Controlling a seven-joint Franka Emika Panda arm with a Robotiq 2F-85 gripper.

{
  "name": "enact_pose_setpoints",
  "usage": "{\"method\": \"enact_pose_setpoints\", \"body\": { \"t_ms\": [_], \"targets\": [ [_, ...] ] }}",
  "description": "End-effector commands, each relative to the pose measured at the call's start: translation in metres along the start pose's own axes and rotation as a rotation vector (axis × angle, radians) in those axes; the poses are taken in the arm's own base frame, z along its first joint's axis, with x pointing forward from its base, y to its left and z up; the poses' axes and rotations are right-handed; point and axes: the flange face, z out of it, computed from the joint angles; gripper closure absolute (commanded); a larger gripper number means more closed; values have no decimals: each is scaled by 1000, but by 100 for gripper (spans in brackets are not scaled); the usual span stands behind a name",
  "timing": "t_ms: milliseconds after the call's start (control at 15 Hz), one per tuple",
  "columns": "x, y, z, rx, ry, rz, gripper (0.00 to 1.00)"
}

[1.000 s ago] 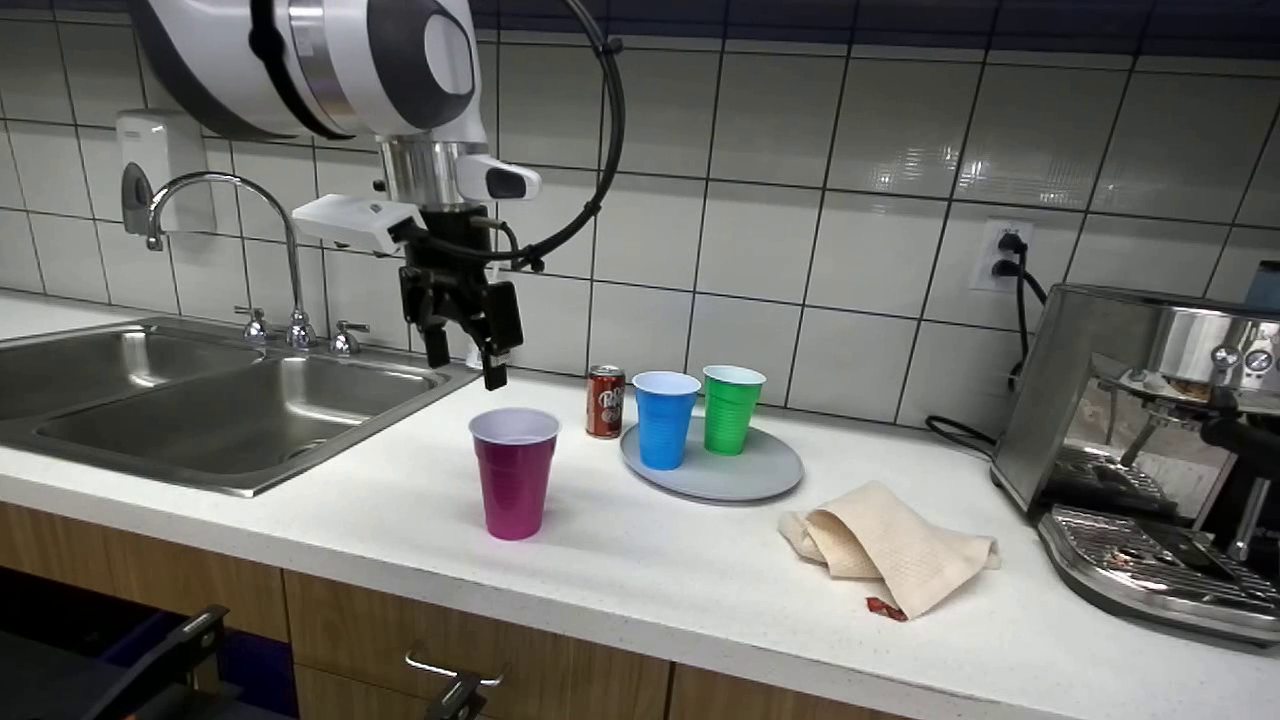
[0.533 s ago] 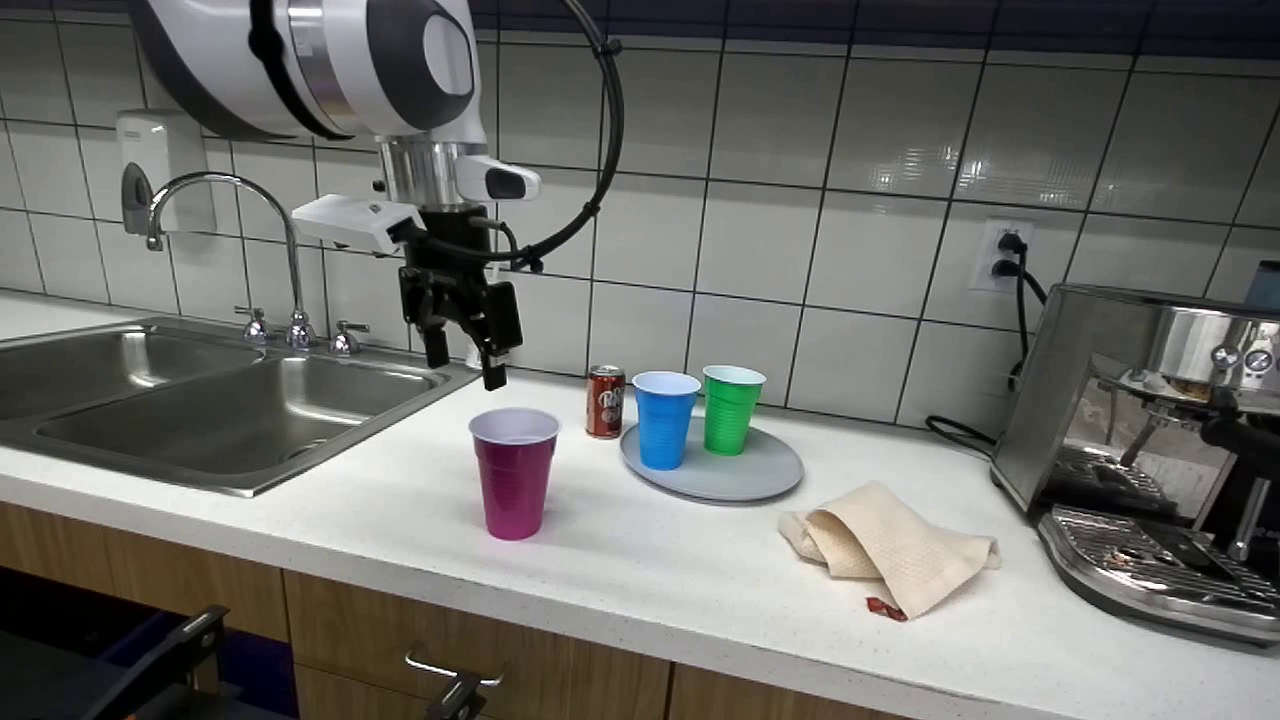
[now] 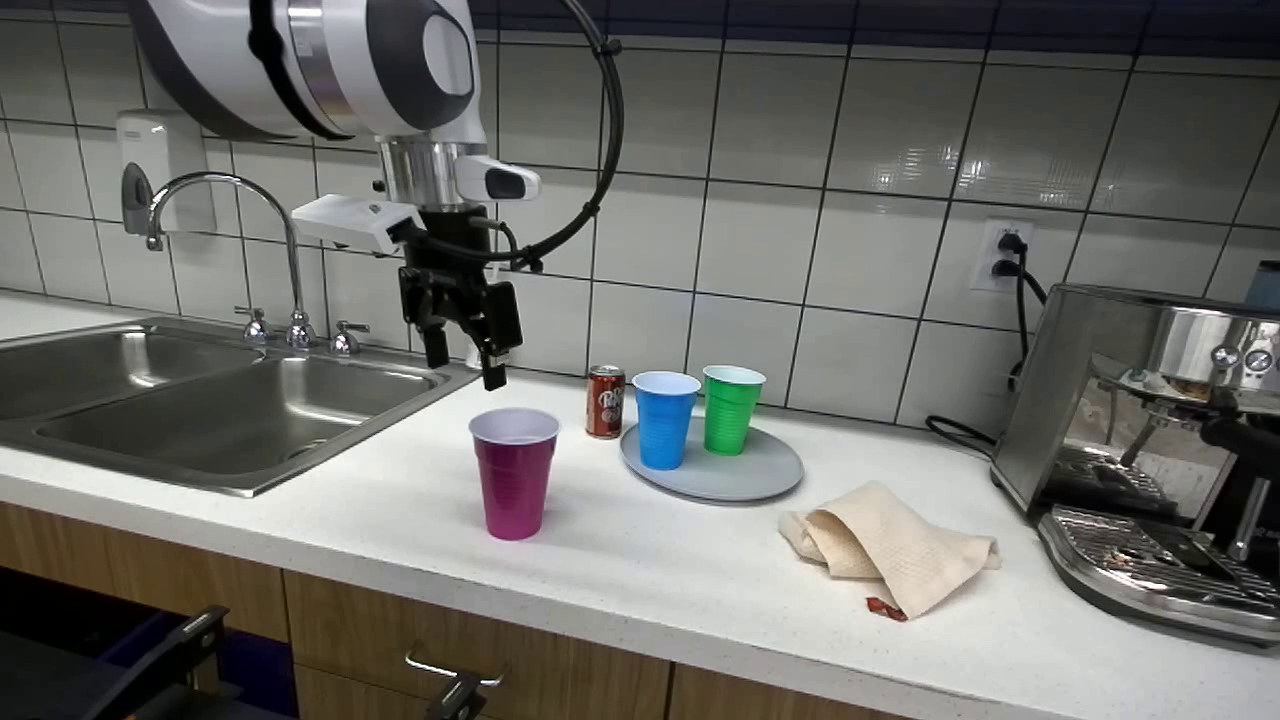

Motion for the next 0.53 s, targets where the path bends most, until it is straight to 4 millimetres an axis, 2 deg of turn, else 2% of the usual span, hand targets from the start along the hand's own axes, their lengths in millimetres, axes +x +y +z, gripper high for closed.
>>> {"method": "enact_pose_setpoints", "body": {
  "t_ms": [0,467],
  "targets": [
    [2,0,0,4,-3,1,0],
    [13,-7,7,10,13,13,0]
  ]
}}
